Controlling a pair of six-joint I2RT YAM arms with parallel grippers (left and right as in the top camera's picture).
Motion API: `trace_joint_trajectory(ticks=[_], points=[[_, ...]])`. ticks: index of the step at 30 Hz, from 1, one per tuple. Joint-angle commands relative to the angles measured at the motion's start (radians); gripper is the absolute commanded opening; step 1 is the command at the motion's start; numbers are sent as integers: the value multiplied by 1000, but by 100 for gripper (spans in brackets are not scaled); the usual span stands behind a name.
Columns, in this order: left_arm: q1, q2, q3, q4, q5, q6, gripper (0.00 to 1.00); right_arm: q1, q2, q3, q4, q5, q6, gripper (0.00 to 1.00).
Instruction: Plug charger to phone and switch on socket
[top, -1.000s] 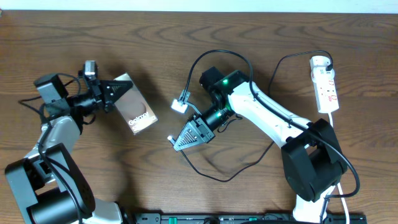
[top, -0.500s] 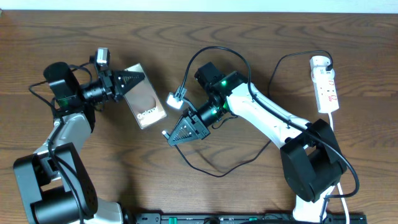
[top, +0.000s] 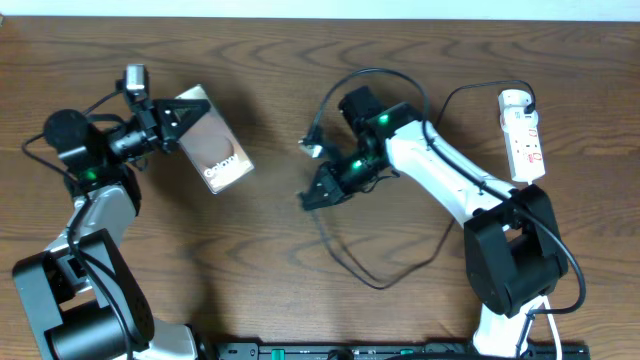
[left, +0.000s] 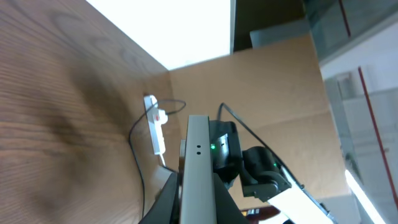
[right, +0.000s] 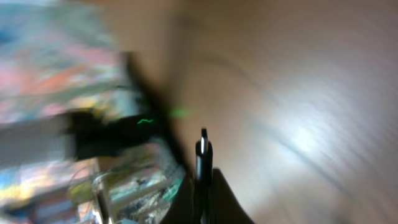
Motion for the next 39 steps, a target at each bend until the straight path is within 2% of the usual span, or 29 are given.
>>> trace_joint_trajectory(ticks=[1, 2, 4, 10, 20, 29, 36, 39], points=[[25, -11, 16, 10, -8, -50, 7, -20, -2, -3, -66, 545, 293, 1], [25, -11, 16, 10, -7, -50, 7, -20, -2, -3, -101, 635, 326, 1], [25, -11, 16, 10, -8, -50, 8, -20, 4, -5, -153, 691, 354, 1], [25, -11, 16, 10, -3, -50, 8, -18, 45, -70, -187, 686, 402, 1], [25, -11, 16, 10, 19, -49, 7, 9, 59, -224, -172, 629, 405, 1], [25, -11, 16, 10, 26, -49, 7, 33, 59, -358, -104, 603, 447, 1], [25, -11, 16, 10, 26, -50, 7, 14, 57, -283, -80, 602, 455, 1], [25, -11, 16, 10, 26, -49, 7, -2, 51, -146, -89, 500, 355, 1]])
